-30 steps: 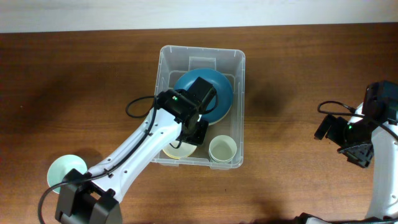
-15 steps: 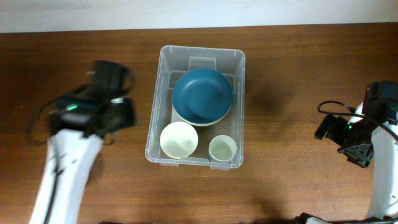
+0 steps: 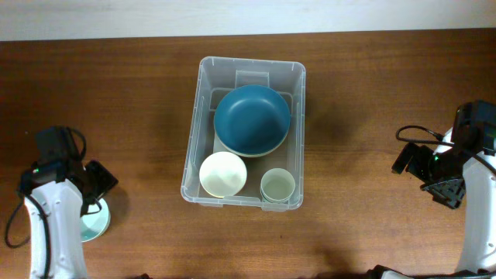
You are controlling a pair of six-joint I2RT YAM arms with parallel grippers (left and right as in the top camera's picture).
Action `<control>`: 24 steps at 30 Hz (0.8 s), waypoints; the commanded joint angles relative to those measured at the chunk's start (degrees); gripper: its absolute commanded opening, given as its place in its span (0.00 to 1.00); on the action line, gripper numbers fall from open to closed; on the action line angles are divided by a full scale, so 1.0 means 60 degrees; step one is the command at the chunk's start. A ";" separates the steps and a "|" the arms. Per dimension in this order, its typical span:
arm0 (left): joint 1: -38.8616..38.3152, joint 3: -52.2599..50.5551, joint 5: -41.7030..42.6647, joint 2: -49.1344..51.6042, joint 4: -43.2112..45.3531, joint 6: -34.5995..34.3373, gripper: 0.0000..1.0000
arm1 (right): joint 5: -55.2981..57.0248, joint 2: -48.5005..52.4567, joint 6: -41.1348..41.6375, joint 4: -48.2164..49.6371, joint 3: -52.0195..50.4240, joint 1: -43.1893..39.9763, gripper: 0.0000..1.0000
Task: Pack container
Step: 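Grasp the light green bowl's rim with the left gripper, then stack the light green bowl into the white bowl, release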
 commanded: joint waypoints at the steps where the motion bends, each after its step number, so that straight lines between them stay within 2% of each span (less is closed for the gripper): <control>1: 0.0393 -0.0430 0.0667 0.0794 0.0364 -0.0007 0.62 | 0.0047 -0.0124 0.0011 0.0004 -0.0040 -0.0055 0.99; 8: 0.0401 -0.0444 0.0681 0.2550 0.1002 -0.0022 0.62 | 0.0047 -0.0124 0.0011 -0.0004 -0.0040 -0.0055 0.99; 10: 0.0401 -0.0444 0.0783 0.2947 0.1096 -0.0018 0.59 | 0.0047 -0.0124 0.0011 -0.0004 -0.0040 -0.0055 0.99; 13: 0.0390 -0.0444 0.0820 0.3166 0.1169 -0.0018 0.48 | 0.0047 -0.0127 0.0011 0.0000 -0.0040 -0.0055 0.99; 19: 0.0379 -0.0222 0.0900 0.3133 0.1158 -0.0011 0.09 | 0.0047 -0.0124 0.0011 0.0004 -0.0040 -0.0055 0.99; 21: 0.0299 -0.0033 0.0976 0.3115 0.1067 -0.0007 0.02 | 0.0047 -0.0124 0.0011 0.0004 -0.0040 -0.0055 0.99; 24: -0.0029 0.0350 0.1027 0.2969 0.0907 0.0022 0.01 | 0.0051 -0.0124 0.0011 0.0004 -0.0040 -0.0055 0.99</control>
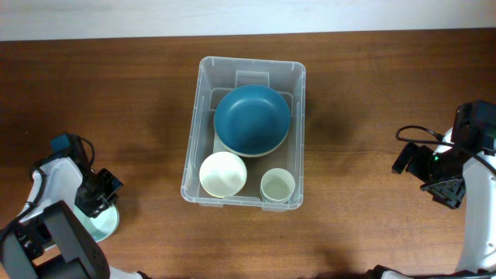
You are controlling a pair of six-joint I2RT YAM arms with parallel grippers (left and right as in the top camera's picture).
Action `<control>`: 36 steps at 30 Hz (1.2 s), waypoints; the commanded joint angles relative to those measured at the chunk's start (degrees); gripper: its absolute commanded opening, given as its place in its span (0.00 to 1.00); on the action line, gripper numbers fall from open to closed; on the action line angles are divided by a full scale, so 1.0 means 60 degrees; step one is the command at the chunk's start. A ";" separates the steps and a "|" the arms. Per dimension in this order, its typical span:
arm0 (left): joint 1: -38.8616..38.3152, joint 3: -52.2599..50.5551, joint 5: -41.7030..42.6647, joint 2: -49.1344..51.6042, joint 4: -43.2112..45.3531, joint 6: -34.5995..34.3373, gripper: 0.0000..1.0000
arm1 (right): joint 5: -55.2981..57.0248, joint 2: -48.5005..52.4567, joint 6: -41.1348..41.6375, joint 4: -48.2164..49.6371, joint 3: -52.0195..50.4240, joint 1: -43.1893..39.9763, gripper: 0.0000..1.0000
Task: Pack container
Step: 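Stack the light green bowl into the white bowl, release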
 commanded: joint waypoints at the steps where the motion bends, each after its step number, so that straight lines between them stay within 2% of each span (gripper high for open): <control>1: -0.0514 0.0656 0.0390 -0.0248 -0.0062 0.0022 0.01 | 0.0047 -0.0124 0.0004 0.0007 -0.0040 -0.0055 0.99; 6: -0.1876 0.1989 0.0386 -0.1005 -0.0681 0.0018 0.01 | 0.0051 -0.0124 0.0004 0.0015 -0.0040 -0.0055 0.99; 9: -0.3406 0.3391 0.0375 -0.1650 -0.1096 0.0018 0.01 | 0.0051 -0.0124 0.0004 0.0033 -0.0040 -0.0055 0.99; 10: -0.4288 0.4087 0.0291 -0.1861 -0.1228 0.0018 0.01 | 0.0047 -0.0127 0.0004 0.0036 -0.0040 -0.0055 0.99; 13: -0.5836 0.4991 -0.0339 -0.1989 -0.1330 0.0018 0.01 | 0.0047 -0.0124 0.0004 0.0044 -0.0040 -0.0055 0.99; 17: -0.7850 0.5359 -0.1100 -0.1985 -0.1147 0.0018 0.01 | 0.0047 -0.0124 0.0004 0.0044 -0.0040 -0.0055 0.99; 22: -0.9894 0.5355 -0.1096 -0.1395 -0.1282 0.0018 0.01 | 0.0047 -0.0124 0.0004 0.0040 -0.0040 -0.0055 0.99; 28: -1.0877 0.5340 -0.1060 -0.0200 -0.1985 0.0011 0.01 | 0.0047 -0.0124 0.0004 0.0036 -0.0040 -0.0055 0.99; 36: -1.0969 0.5337 -0.0907 0.0790 -0.2801 -0.0200 0.01 | 0.0047 -0.0124 0.0004 0.0036 -0.0040 -0.0055 0.99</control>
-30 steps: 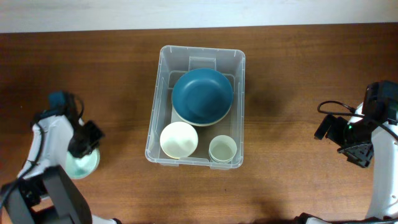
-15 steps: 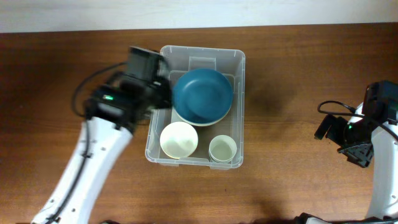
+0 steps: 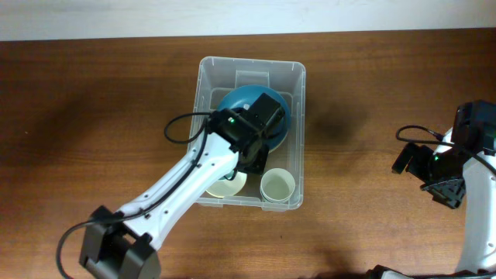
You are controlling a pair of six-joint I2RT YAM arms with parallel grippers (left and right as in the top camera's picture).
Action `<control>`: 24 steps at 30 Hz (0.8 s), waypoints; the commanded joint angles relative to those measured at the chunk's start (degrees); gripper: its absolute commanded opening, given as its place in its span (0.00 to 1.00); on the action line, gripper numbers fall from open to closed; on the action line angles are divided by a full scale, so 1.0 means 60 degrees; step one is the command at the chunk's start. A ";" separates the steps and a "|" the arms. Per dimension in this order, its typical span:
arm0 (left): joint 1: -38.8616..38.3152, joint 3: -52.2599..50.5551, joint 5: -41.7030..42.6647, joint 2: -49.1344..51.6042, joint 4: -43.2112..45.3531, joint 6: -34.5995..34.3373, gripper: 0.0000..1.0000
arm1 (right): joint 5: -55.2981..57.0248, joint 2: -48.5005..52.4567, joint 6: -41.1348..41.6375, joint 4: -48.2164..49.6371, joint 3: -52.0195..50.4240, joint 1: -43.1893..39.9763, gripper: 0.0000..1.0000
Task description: Pack container
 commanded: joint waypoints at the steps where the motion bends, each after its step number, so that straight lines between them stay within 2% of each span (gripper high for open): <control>1: 0.0000 0.0029 0.0127 0.0127 -0.0171 -0.0157 0.03 | 0.0047 -0.0124 0.0011 0.0025 -0.0040 -0.0055 0.99; 3: 0.0000 0.0029 0.0262 0.0127 -0.0204 -0.0157 0.38 | 0.0047 -0.0124 0.0011 0.0029 -0.0040 -0.0055 0.99; 4: -0.0004 0.0029 0.0259 0.0124 -0.0226 -0.0157 0.49 | 0.0047 -0.0124 0.0011 0.0025 -0.0040 -0.0055 0.99; 5: 0.0000 0.0029 0.0259 0.0124 -0.0248 -0.0157 0.52 | 0.0047 -0.0124 0.0011 0.0025 -0.0040 -0.0055 0.99; 10: 0.0117 0.0033 0.0127 0.0029 -0.0310 -0.0160 0.52 | 0.0047 -0.0124 0.0011 0.0025 -0.0040 -0.0055 0.99; 15: 0.0936 0.0033 -0.0444 -0.0725 -0.0306 -0.0160 0.52 | 0.0040 -0.0124 0.0015 0.0124 -0.0040 -0.0055 1.00; 16: 0.1268 0.0033 -0.0481 -0.0998 -0.0277 -0.0160 0.52 | -0.0007 -0.0124 0.0015 0.0215 -0.0040 -0.0051 0.96; 18: 0.2040 0.0033 -0.0521 -0.1574 -0.0171 -0.0157 0.52 | -0.0317 -0.0124 0.0011 0.0543 -0.0040 -0.0044 0.81; 19: 0.2382 0.0033 -0.0543 -0.1800 -0.0117 -0.0157 0.52 | -0.0499 -0.0124 0.0011 0.0747 -0.0040 -0.0022 0.70; 20: 0.2834 0.0033 -0.0543 -0.2065 -0.0025 -0.0157 0.52 | -0.0670 -0.0124 0.0011 0.1035 -0.0040 0.0036 0.54; 21: 0.3224 0.0033 -0.0543 -0.2273 0.0062 -0.0157 0.52 | -0.0790 -0.0124 0.0011 0.1279 -0.0040 0.0106 0.33; 22: 0.3701 0.0033 -0.0543 -0.2503 0.0142 -0.0157 0.53 | -0.0940 -0.0120 0.0015 0.1708 -0.0040 0.0273 0.07; 24: 0.4554 0.0033 -0.0535 -0.2816 0.0229 -0.0157 0.55 | -0.1111 -0.0062 0.0015 0.2539 -0.0040 0.0743 0.04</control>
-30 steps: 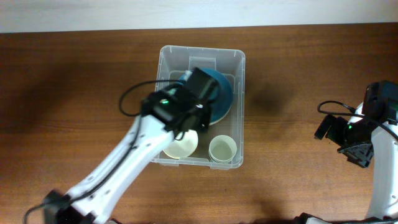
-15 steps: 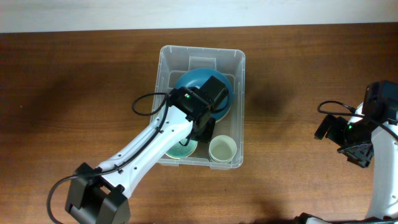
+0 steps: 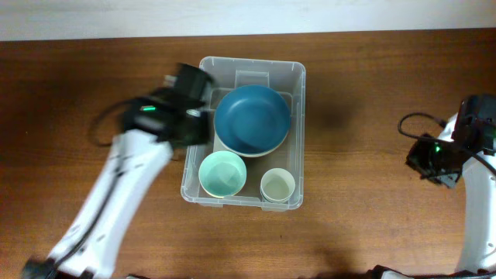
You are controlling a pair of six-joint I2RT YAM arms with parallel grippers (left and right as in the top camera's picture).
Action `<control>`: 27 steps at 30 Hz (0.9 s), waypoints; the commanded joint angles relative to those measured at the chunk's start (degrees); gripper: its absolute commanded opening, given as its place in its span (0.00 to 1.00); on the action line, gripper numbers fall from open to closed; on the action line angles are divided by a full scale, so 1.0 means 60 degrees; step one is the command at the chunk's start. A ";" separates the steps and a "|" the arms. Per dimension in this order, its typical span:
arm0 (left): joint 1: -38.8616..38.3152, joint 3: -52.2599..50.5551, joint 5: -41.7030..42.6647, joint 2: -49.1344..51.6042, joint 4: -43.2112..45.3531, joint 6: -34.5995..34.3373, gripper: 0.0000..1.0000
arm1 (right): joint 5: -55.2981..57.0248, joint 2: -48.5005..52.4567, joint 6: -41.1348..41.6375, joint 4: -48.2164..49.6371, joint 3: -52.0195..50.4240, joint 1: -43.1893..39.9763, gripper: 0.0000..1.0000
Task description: Pack container
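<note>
The clear plastic container (image 3: 194, 167) stands mid-table. Inside it lie a large dark blue bowl (image 3: 252, 118) at the back, a pale teal bowl (image 3: 222, 173) at the front left and a small cream cup (image 3: 277, 186) at the front right. My left gripper (image 3: 190, 84) is a motion blur just outside the container's left wall, near its back corner; its fingers cannot be made out. Far to the right, my right gripper (image 3: 431, 159) hangs over bare table, its jaws unclear.
The brown wooden table (image 3: 356, 93) spreads on all sides of the container. A pale wall strip (image 3: 248, 15) runs along the far edge. A black cable (image 3: 415, 120) loops by the right arm.
My left arm was reaching into the container over the front-left cream bowl; it is now outside the left wall. A pale teal bowl now lies where the cream bowl showed. The right arm shifted slightly rightward.
My left gripper was at a pale teal bowl on the table's far left, and still there a moment later. Then the arm stretched over the container's front left. Now the teal bowl sits in the container and the arm is back outside it.
</note>
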 commanded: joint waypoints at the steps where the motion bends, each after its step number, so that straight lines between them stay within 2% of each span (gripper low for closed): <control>1: 0.1257 0.0051 -0.0160 -0.0721 0.0058 -0.0047 0.57 | -0.0572 -0.0004 0.0036 0.0936 -0.0040 0.0845 0.04; 3: 0.2109 0.0051 -0.0131 -0.0809 0.0051 -0.0047 0.61 | -0.0572 0.0266 0.0036 0.1741 -0.0040 0.1672 0.04; 8: 0.3122 0.0047 -0.0051 -0.0769 0.0015 -0.0047 0.66 | -0.0565 0.1330 0.0036 0.3384 -0.0040 0.3435 0.04; 14: 0.3308 0.0047 -0.0044 -0.0769 0.0022 -0.0047 0.67 | -0.0565 0.2739 0.0040 0.5202 -0.0040 0.4670 0.04; 20: 0.3308 0.0047 -0.0062 -0.0769 0.0022 -0.0044 0.67 | -0.0696 0.3850 0.0036 0.6484 -0.0040 0.5089 0.04; 27: 0.3308 0.0033 -0.0058 -0.0769 0.0022 -0.0044 0.67 | -0.2765 0.4408 -0.0219 0.8072 -0.0040 0.5147 0.04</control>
